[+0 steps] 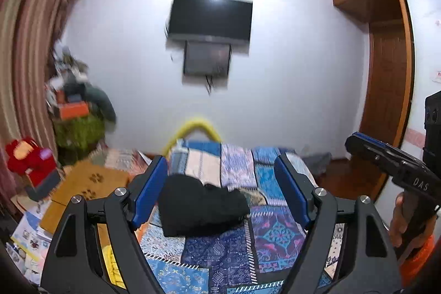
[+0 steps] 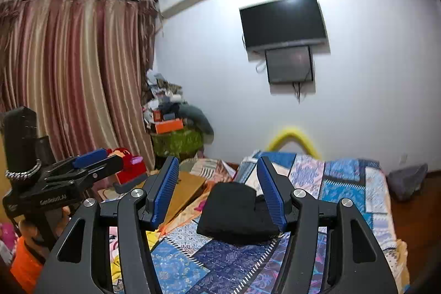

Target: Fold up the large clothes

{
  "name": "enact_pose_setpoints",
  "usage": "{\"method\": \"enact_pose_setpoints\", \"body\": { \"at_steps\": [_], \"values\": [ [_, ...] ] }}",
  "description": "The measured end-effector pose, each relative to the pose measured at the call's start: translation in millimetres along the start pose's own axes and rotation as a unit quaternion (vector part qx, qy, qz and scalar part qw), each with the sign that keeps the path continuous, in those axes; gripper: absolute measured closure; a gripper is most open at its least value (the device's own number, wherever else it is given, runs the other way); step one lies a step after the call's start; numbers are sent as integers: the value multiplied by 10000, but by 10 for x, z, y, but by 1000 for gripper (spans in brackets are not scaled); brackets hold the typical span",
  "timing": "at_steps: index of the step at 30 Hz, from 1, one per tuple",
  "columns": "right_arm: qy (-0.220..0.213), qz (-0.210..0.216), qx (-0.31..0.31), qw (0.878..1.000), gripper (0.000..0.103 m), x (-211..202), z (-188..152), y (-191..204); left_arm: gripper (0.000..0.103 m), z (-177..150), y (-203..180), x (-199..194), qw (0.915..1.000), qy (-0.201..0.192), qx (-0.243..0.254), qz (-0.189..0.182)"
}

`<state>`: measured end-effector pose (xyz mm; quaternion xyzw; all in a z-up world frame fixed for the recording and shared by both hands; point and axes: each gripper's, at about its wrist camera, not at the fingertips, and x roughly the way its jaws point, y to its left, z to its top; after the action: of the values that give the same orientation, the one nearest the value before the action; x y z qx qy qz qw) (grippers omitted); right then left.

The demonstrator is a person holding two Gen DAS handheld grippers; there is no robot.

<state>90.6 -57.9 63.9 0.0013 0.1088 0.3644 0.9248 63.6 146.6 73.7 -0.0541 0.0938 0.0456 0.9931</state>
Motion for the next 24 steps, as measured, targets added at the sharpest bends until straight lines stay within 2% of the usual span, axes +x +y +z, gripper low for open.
{"method": "enact_pose_setpoints", "body": {
  "at_steps": [4, 7, 11, 13, 15, 17, 19, 21, 24],
  "values": [
    [-245, -102, -141, 9995, 47, -249, -99, 166, 24, -119, -207, -397, 9984, -442, 168, 309],
    [-428, -415, -194, 9980, 47, -333, -219, 188, 24, -176, -329, -586, 9959, -699, 278, 509],
    [-339, -488, -76, 9982, 46, -372, -268, 182, 18, -245, -366, -681, 9963, -765, 88, 393],
    [-317, -555, -45, 9979, 41, -381, -266, 162, 16, -275, -385, -728, 9958, -779, 104, 479],
    [-340, -619, 10, 9975, 24, -399, -273, 135, 8, -321, -392, -764, 9947, -819, 101, 617],
    [-440, -739, 107, 9962, 18, -430, -281, 105, 3, -354, -399, -802, 9946, -826, 19, 630],
    [-503, -860, 144, 9949, 15, -437, -267, 74, 2, -383, -409, -819, 9947, -801, 14, 646],
    [-446, -899, 137, 9949, 7, -402, -230, 64, 1, -393, -416, -810, 9944, -767, 80, 727],
    [-433, -915, 111, 9948, 3, -421, -272, 85, 1, -444, -439, -837, 9944, -734, 96, 760]
  ]
}}
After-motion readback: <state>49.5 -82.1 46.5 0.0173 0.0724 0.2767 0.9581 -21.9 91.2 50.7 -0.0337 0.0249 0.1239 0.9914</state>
